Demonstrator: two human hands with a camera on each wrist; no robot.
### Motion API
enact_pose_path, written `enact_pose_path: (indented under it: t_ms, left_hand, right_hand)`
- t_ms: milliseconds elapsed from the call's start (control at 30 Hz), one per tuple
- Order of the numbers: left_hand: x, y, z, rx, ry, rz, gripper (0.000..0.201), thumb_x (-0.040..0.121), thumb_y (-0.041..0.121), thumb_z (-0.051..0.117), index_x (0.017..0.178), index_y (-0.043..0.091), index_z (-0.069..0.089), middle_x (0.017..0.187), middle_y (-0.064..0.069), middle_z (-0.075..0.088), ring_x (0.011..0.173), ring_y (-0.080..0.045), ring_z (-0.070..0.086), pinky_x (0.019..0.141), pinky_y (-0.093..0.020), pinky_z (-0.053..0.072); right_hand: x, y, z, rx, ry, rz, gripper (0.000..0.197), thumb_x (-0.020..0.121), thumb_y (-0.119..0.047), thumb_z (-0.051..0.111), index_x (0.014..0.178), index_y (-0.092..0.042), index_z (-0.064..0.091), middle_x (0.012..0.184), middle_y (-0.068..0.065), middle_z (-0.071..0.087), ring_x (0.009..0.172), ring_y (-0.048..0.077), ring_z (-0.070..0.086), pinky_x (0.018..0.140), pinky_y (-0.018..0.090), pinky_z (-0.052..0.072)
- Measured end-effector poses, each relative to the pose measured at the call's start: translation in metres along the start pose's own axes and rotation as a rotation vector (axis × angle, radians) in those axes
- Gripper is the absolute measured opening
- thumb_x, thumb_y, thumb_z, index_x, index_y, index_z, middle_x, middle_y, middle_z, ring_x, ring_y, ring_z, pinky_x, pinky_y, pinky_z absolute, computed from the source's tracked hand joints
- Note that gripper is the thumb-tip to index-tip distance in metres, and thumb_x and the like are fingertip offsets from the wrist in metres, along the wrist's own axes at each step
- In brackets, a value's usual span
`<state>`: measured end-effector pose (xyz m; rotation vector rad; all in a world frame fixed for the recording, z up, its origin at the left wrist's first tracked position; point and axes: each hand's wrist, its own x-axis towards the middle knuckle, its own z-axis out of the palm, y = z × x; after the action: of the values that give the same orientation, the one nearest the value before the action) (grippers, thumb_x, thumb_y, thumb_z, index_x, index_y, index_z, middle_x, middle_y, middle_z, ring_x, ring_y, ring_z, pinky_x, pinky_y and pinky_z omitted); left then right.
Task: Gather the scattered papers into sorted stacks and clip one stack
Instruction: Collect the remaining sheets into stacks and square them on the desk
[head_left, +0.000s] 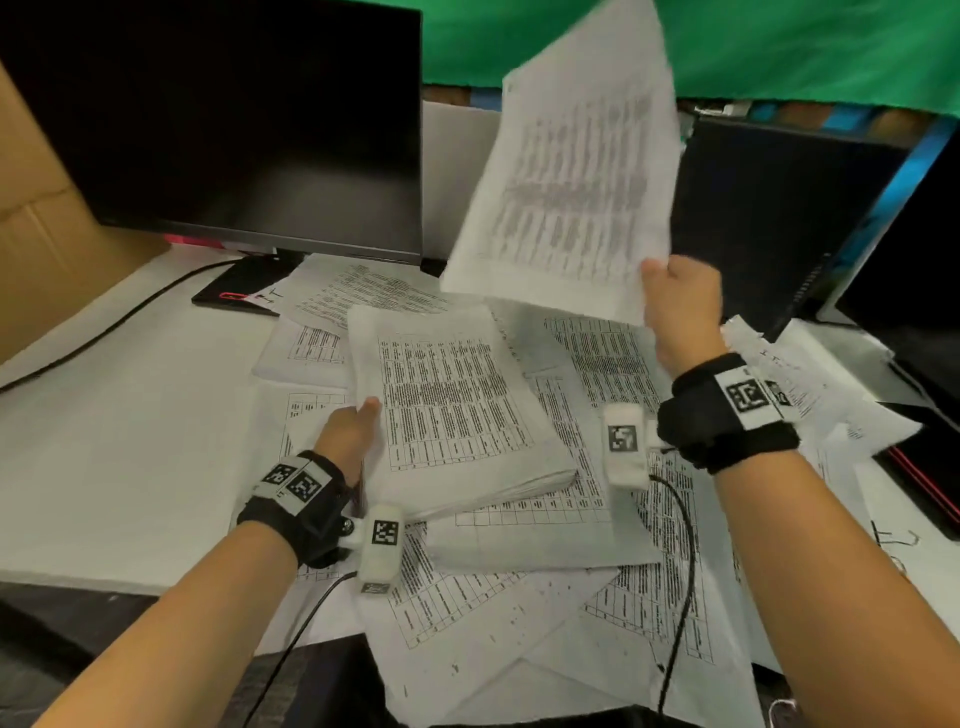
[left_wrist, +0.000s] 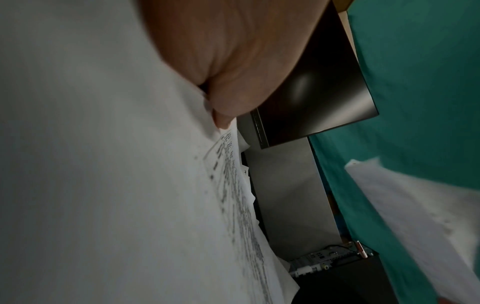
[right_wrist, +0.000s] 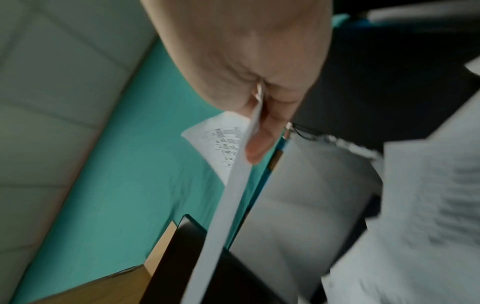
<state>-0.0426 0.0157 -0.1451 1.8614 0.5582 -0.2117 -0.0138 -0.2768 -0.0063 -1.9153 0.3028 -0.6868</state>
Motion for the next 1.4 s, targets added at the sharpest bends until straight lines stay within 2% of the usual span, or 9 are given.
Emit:
enact_pose_path:
  t_ms: [233,367,567,767,933,1067,1200,1300,1400]
  left_hand:
    - [0.002,-0.002,-0.004,-0.222,-0.075,-0.061,0.058,0.098,0.048,0.038,0.123,-0.002,0.052,0.109,-0.015,0.064,0.103,-0.031,0.058,0.100,-0.044,0.044]
    - [0.002,-0.006,-0.007,-0.338,-0.132,-0.064,0.057,0.098,0.047,0.039,0.128,0.001,0.054,0.120,-0.019,0.063,0.107,-0.035,0.061,0.098,-0.049,0.047]
    - [-0.005,-0.004,-0.005,-0.428,-0.134,-0.028,0.048,0.101,0.037,0.040,0.122,-0.002,0.057,0.119,-0.017,0.063,0.103,-0.030,0.061,0.088,-0.039,0.049]
    - [0.001,-0.005,0.001,-0.415,-0.105,-0.023,0.048,0.103,0.038,0.034,0.118,0.000,0.057,0.105,-0.013,0.064,0.083,-0.023,0.061,0.083,-0.037,0.049]
    - [-0.005,0.002,0.003,-0.318,-0.045,-0.034,0.068,0.098,0.055,0.028,0.138,0.002,0.042,0.136,-0.014,0.051,0.122,-0.034,0.050,0.105,-0.045,0.039]
    - [-0.009,0.001,0.007,-0.151,0.015,0.223,0.036,0.098,0.022,0.048,0.130,0.006,0.048,0.119,-0.009,0.060,0.113,-0.032,0.057,0.098,-0.045,0.047]
    - [-0.026,0.012,-0.009,-0.151,-0.008,0.461,0.031,0.098,0.017,0.049,0.128,0.009,0.048,0.111,-0.008,0.062,0.102,-0.028,0.062,0.092,-0.050,0.051]
    - [-0.054,0.036,-0.020,-0.219,-0.091,0.659,0.033,0.095,0.022,0.054,0.127,0.018,0.050,0.115,-0.005,0.063,0.103,-0.025,0.063,0.090,-0.051,0.052]
    - [-0.088,0.071,-0.017,-0.242,-0.149,0.877,0.033,0.095,0.021,0.051,0.126,0.032,0.043,0.119,0.007,0.059,0.108,-0.013,0.062,0.091,-0.033,0.054]
  right_hand:
    - [-0.060,0.062,0.041,-0.021,-0.615,0.334,0.015,0.099,-0.018,0.052,0.091,-0.007,0.059,0.099,0.014,0.065,0.084,0.024,0.061,0.072,0.031,0.054]
    - [-0.079,0.083,0.050,-0.154,-0.665,0.375,0.023,0.098,-0.016,0.050,0.100,0.005,0.060,0.097,0.026,0.062,0.084,0.033,0.061,0.076,0.040,0.052]
    - [-0.084,0.090,0.049,-0.184,-0.703,0.316,0.021,0.100,-0.015,0.050,0.091,-0.001,0.063,0.086,0.010,0.061,0.074,0.020,0.056,0.065,0.030,0.045]
    - [-0.087,0.095,0.049,-0.222,-0.699,0.296,0.025,0.097,-0.017,0.052,0.089,0.004,0.061,0.083,0.014,0.056,0.074,0.023,0.054,0.064,0.030,0.040]
    - [-0.090,0.091,0.048,-0.234,-0.719,0.276,0.017,0.095,-0.014,0.056,0.095,0.001,0.064,0.092,0.017,0.065,0.079,0.024,0.060,0.067,0.032,0.047]
    - [-0.091,0.080,0.042,-0.197,-0.783,0.331,0.024,0.090,-0.016,0.066,0.111,-0.006,0.062,0.118,0.016,0.065,0.105,0.028,0.065,0.087,0.041,0.055]
    - [-0.068,0.067,0.028,-0.186,-0.707,0.359,0.085,0.084,-0.039,0.074,0.151,-0.011,0.029,0.152,0.010,0.040,0.137,0.029,0.043,0.112,0.045,0.037]
    - [-0.064,0.044,0.018,0.370,-0.755,0.480,0.062,0.087,-0.024,0.072,0.140,-0.006,0.047,0.130,0.014,0.064,0.114,0.027,0.066,0.098,0.042,0.053]
    - [-0.073,0.003,0.012,0.601,-0.627,0.279,0.046,0.084,-0.020,0.073,0.127,-0.012,0.060,0.120,0.011,0.070,0.110,0.027,0.068,0.093,0.045,0.055]
